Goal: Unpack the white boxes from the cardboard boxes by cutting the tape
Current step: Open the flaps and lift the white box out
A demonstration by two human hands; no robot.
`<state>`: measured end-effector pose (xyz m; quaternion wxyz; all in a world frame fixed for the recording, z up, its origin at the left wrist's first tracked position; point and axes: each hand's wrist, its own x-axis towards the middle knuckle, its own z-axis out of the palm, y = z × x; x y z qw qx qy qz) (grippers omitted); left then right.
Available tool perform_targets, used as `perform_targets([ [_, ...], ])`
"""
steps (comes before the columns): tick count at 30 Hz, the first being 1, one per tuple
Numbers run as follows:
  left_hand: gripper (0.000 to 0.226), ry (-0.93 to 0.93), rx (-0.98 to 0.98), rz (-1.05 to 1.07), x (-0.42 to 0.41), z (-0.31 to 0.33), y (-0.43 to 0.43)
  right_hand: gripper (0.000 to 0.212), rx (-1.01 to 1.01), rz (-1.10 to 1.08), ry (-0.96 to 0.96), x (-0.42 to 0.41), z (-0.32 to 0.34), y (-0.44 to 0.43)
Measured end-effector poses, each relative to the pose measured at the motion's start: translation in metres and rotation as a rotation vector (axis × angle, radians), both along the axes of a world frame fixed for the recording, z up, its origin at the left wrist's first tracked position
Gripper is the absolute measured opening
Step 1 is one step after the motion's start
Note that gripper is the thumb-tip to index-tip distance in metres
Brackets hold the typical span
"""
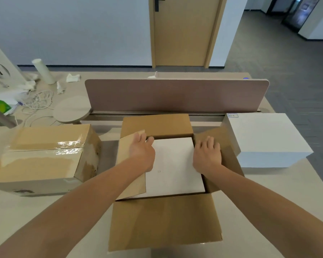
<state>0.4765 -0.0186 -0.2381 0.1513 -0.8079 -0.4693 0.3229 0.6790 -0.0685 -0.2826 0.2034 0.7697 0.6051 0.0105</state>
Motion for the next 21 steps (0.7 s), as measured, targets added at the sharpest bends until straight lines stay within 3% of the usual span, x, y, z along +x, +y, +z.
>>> perform_targets([
  [8, 0.045, 0.217, 0.133, 0.178, -0.024, 0.021, 0.011, 0.073, 0.164, -0.071, 0.391, 0.013, -0.045, 0.010],
  [10, 0.047, 0.195, 0.127, 0.272, -0.039, 0.018, 0.017, 0.071, 0.173, -0.120, 0.534, 0.015, -0.051, 0.013],
  [14, 0.056, 0.002, 0.027, 0.457, -0.068, -0.002, 0.023, 0.053, 0.283, -0.225, 0.797, 0.017, -0.057, 0.020],
  [18, 0.054, -0.410, -0.056, 0.680, -0.087, -0.041, 0.018, 0.042, 0.378, -0.324, 0.976, 0.017, -0.061, 0.018],
  [21, 0.071, -0.672, -0.098, 0.830, -0.087, -0.068, 0.011, 0.036, 0.424, -0.366, 1.048, 0.019, -0.063, 0.019],
])
